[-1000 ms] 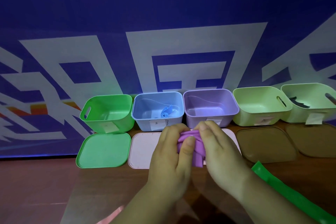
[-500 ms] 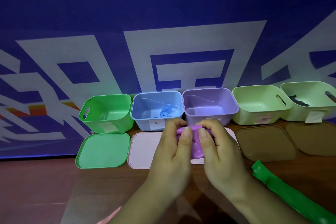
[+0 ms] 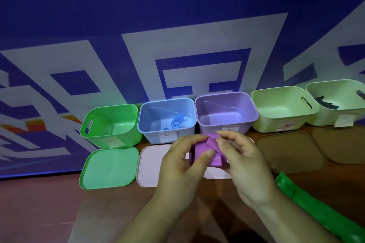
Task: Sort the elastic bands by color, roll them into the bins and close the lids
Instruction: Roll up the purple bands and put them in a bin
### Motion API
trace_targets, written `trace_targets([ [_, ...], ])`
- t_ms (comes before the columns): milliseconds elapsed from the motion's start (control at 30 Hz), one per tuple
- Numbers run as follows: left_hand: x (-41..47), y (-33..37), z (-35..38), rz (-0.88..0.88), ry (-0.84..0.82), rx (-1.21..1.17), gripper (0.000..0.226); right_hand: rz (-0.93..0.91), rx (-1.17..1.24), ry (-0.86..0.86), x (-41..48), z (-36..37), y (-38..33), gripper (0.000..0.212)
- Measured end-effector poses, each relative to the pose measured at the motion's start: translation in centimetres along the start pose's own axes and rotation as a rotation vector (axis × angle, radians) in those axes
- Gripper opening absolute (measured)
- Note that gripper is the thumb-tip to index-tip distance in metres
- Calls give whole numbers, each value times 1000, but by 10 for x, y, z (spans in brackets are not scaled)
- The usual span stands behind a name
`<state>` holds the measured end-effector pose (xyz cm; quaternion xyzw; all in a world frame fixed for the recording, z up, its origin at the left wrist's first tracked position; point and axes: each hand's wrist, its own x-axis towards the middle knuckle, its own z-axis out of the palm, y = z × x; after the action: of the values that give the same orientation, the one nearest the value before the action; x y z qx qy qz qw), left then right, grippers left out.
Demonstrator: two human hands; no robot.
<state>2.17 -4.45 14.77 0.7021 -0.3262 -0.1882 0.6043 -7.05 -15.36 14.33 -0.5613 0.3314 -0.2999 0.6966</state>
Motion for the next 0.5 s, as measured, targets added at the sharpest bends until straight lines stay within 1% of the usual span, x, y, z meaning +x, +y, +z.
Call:
trace_targets([
  [133,23,-13,9,-5,-25,94,25,48,-30,-17,21,-14,6,20],
  [233,48,-24,17,41,-67,233,23,65,-167,3,46,-33,20,14],
  [367,96,-40,32,100,-132,462,23,88,-526,0,88,-67,31,13],
  [433,128,-52,46,96,-187,534,24,2,-823,15,115,-89,41,14],
  [467,145,-60,55,99,-209,565,23,-36,-984,-1,130,-99,46,21],
  [500,158,-67,62,108,-226,600,23,-62,-1075,-14,139,-105,51,29],
])
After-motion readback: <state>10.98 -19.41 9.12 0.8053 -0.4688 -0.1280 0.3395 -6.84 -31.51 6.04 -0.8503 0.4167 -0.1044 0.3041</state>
